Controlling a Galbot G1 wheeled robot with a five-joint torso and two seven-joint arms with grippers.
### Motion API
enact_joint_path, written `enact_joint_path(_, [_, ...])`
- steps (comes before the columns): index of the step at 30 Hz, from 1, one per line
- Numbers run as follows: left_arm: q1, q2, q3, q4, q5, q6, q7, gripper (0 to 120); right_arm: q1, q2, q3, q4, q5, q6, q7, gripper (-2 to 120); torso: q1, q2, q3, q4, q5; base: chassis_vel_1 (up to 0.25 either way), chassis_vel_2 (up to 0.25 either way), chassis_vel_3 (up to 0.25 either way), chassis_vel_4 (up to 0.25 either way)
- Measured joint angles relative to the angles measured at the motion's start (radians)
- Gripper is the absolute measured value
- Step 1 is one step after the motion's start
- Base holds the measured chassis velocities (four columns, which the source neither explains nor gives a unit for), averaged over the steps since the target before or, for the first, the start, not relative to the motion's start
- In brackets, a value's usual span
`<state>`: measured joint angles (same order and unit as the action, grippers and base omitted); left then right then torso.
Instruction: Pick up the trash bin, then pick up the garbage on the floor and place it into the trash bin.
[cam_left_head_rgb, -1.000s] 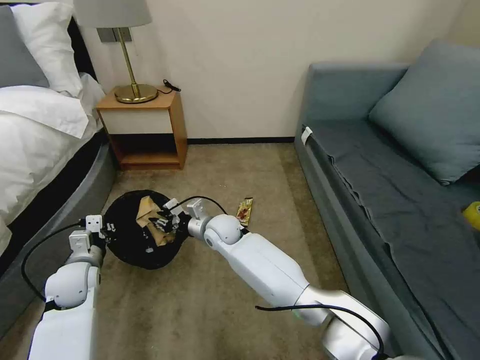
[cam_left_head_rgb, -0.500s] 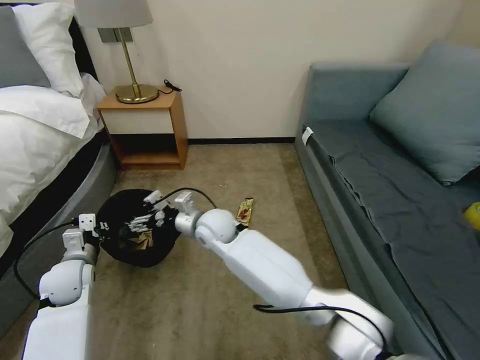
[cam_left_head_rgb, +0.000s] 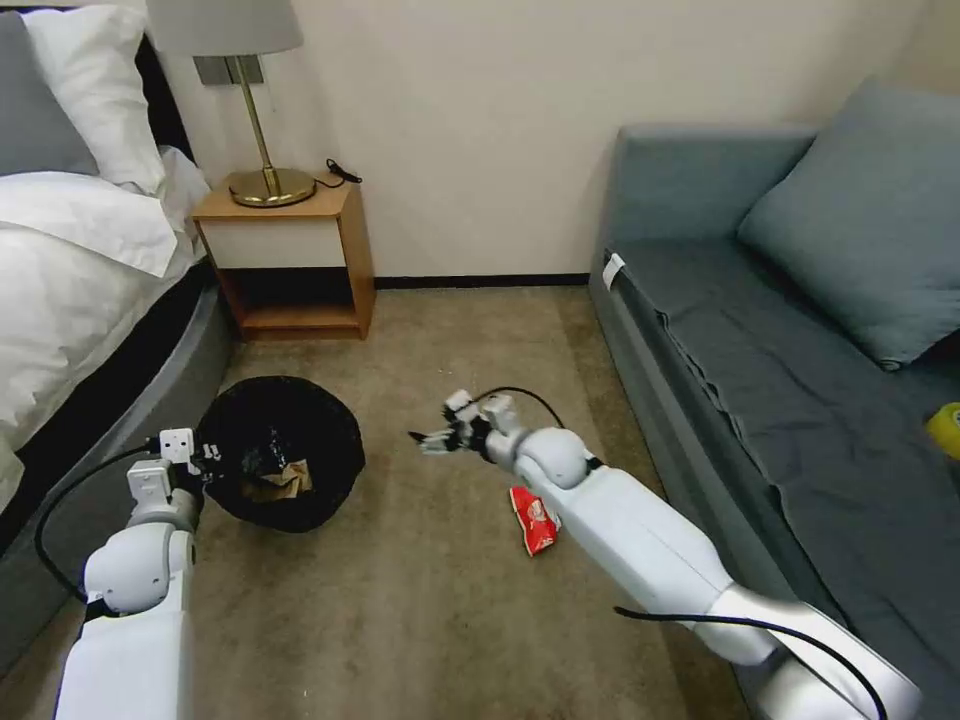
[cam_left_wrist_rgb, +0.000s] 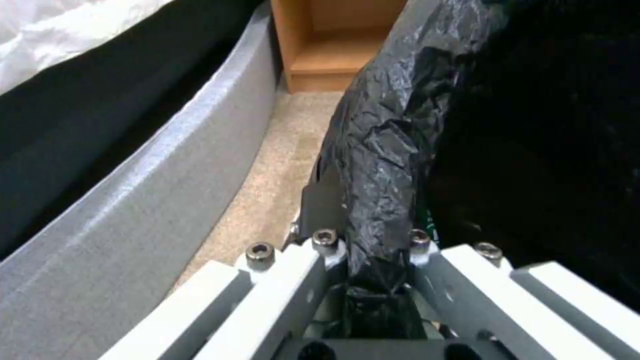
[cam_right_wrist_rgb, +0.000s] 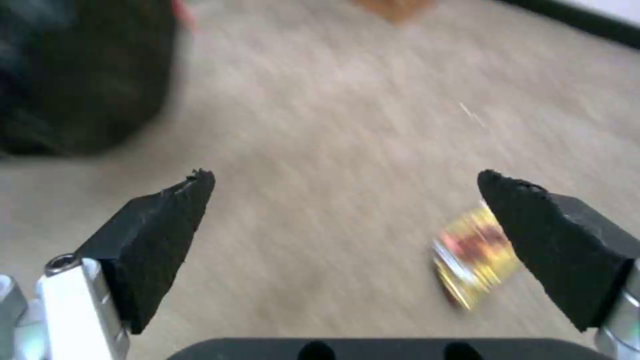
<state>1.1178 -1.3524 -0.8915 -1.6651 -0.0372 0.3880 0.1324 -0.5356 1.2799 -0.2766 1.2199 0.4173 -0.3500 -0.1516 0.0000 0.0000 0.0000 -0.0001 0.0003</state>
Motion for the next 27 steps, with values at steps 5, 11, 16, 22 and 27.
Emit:
enact_joint_path(5, [0.001,0.000,0.002,0.003,0.007,-0.007,0.002,1,-0.032,-0.004,0.018,-0.043,-0.047,-0.063,0.081,100,0.000,0.000,0.000,0.0001,-0.0001,0.000,0.000,0.000,0.000])
enact_joint_path(11, [0.002,0.003,0.007,-0.003,-0.003,-0.013,0.006,1,-0.065,0.004,0.037,-0.103,-0.099,-0.161,0.159,100,0.000,0.000,0.000,0.0000,-0.0002,0.000,0.000,0.000,0.000])
enact_joint_path(16, [0.011,0.000,0.010,-0.007,-0.002,-0.015,0.008,1,-0.078,0.015,0.066,-0.168,-0.145,-0.193,0.175,100,0.000,0.000,0.000,0.0002,-0.0002,0.000,0.000,0.000,0.000])
enact_joint_path(22, [0.020,-0.001,0.011,-0.010,0.002,-0.018,0.012,1,-0.105,0.013,0.100,-0.197,-0.180,-0.225,0.144,100,0.000,0.000,0.000,0.0001,-0.0002,0.000,0.000,0.000,0.000])
enact_joint_path(27, [0.026,0.000,0.012,-0.013,0.006,-0.029,0.030,1,-0.113,0.018,0.118,-0.227,-0.219,-0.230,0.118,100,0.000,0.000,0.000,0.0001,-0.0003,0.000,0.000,0.000,0.000])
